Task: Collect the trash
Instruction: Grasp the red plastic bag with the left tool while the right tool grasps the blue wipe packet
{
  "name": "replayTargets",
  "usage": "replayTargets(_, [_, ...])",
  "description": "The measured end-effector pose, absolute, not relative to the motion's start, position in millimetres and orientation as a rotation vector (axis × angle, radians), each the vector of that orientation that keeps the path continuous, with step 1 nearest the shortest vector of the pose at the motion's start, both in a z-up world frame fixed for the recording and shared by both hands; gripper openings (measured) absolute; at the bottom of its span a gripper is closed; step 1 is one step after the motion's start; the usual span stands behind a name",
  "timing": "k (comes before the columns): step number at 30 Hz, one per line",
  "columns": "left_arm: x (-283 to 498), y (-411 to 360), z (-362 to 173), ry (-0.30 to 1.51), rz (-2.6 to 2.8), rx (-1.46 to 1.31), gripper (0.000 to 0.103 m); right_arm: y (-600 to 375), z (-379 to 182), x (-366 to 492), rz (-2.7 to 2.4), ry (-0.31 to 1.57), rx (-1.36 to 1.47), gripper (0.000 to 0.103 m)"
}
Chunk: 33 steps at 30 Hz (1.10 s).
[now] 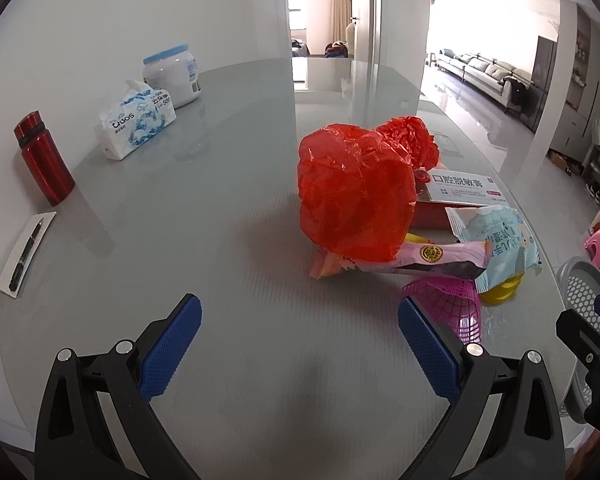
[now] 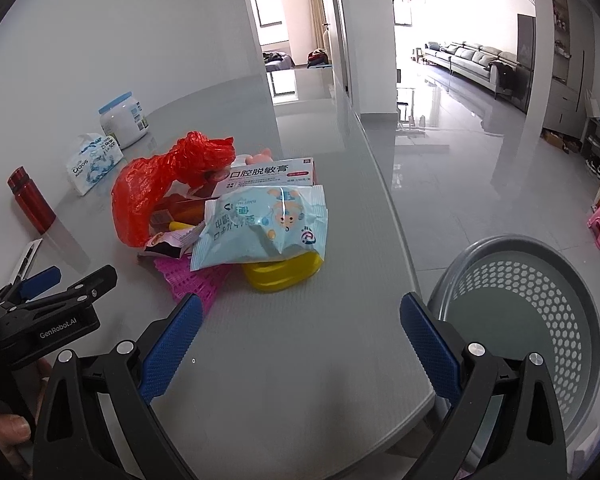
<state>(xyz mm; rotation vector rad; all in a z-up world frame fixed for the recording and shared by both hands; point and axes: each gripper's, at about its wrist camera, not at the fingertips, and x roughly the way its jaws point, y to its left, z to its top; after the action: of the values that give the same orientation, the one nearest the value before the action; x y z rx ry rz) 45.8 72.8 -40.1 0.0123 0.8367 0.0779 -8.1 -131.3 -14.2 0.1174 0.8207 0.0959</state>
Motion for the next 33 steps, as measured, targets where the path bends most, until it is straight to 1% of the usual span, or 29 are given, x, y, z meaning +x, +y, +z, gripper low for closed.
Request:
replayTargets(10, [79.3, 66.9, -15.3, 0.761, -0.012, -0.055, 0.097, -125.3, -15.5, 15.2, 0.099, 0.822, 0.117, 0.094])
replayTargets(19, [125.9, 46.8, -24.9, 0.792, -0.026, -0.02, 0.097, -130.5, -14.9, 24.4, 0.106, 0.833, 0.144, 0.095])
replayTargets(24, [136.4, 38.9, -32.2, 0.789, -0.029, 0.02, 0.095, -130.4, -14.0, 31.3, 0.111, 0.833, 0.15, 0.094])
replayTargets(25, [137.6, 38.2, -33.3, 0.789, -0.035, 0.022, 0.093, -130.0, -14.6, 32.5, 0.112, 0.835, 0.152, 0.095])
replayTargets(26, [138.3, 38.1, -34.4, 0.79, -0.041, 0.022, 0.083, -129.8, -15.5, 33.7, 0.113, 0.837, 0.152, 0.094])
replayTargets(29, [141.8, 39.8, -37.8, 0.809, -0.056, 0.019, 0.063, -128.3, -17.9, 35.1, 0.115, 0.842, 0.148, 0.095])
replayTargets(30, [142.3, 41.5, -38.5, 0.813, -0.061, 0.011, 0.059, -127.6, -18.7, 35.8, 0.113, 0.842, 0.147, 0.095])
replayTargets(32, [143.1, 46.7, -37.6, 0.814, -0.072, -0.012, 0.048, -125.6, -19.9, 38.3, 0.11, 0.843, 0.148, 0.095])
replayTargets(33, [142.5, 48.9, -36.5, 0.811, -0.077, -0.02, 0.045, -125.3, -20.8, 39.5, 0.109, 0.848, 0.147, 0.095])
